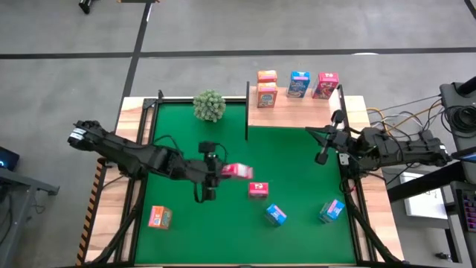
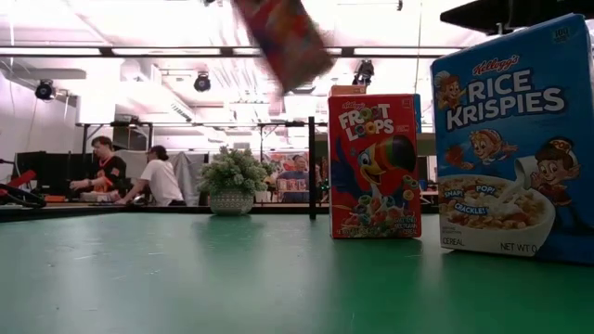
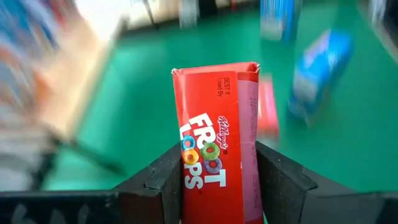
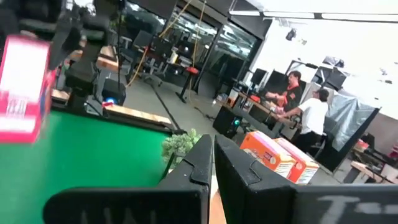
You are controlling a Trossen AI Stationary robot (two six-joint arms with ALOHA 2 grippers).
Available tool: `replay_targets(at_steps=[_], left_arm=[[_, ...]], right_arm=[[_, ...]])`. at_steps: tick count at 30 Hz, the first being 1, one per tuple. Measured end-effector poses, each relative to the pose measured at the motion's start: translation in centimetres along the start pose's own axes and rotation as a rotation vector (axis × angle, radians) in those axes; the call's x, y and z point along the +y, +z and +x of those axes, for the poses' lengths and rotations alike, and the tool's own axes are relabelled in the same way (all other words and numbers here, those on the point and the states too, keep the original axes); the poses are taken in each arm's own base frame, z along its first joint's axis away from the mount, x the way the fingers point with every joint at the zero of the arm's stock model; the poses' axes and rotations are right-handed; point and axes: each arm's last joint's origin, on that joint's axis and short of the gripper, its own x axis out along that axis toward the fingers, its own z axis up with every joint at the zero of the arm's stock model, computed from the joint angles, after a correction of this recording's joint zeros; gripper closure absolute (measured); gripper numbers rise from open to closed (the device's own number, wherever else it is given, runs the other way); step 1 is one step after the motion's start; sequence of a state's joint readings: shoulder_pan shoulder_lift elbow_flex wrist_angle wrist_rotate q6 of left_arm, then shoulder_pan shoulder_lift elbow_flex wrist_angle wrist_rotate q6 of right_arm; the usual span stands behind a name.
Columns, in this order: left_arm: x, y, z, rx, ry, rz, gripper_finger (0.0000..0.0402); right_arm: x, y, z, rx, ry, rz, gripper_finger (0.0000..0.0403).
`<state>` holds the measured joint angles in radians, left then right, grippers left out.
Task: Stack cereal on shelf
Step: Put the left red cereal box on the shelf
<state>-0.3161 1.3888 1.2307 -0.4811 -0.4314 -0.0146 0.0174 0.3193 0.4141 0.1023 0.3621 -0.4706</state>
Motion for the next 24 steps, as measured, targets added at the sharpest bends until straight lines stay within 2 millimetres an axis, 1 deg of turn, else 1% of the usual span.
replay_targets(at_steps=[3,7,11,13,15,16,17,19,24], left_arm=[[1.0,2.2,-0.2,-0.16,0.036,0.076,0.0251],[3.2,3.9,-0.1,-0.29,0.082,0.141,0.0251],[6.5,4.9,0.3,-0.401,0.119,0.084,0.0251],[8.2,5.2,0.4,-0.458,0.127,0.043,0.0251],[9.6,5.3,1.1,-0.503,0.15,0.001,0.0251],[10.4,5.4,1.3,-0.522,0.169,-0.02,0.0251],[10.8,5.2,1.9,-0.518,0.179,-0.031,0.0251],[11.7,5.3,3.1,-0.527,0.207,-0.046,0.0251],[13.1,5.8,6.2,-0.488,0.238,-0.044,0.0251]], right_arm=[[-0.3,0.0,-0.9,-0.019,0.015,-0.003,0.0394],[-1.1,0.5,-2.6,-0.103,0.019,0.006,0.0394],[-1.6,0.5,-4.5,-0.204,0.074,0.023,0.0394],[-1.9,0.6,-5.0,-0.238,0.076,0.017,0.0394],[-1.5,0.0,-4.9,-0.19,0.096,0.013,0.0394],[-1.7,0.3,-5.0,-0.207,0.093,0.018,0.0394],[-1.7,0.5,-4.8,-0.211,0.092,0.013,0.0394],[-1.5,0.3,-4.5,-0.192,0.098,-0.005,0.0394],[-1.4,0.2,-4.5,-0.186,0.104,0.01,0.0394]])
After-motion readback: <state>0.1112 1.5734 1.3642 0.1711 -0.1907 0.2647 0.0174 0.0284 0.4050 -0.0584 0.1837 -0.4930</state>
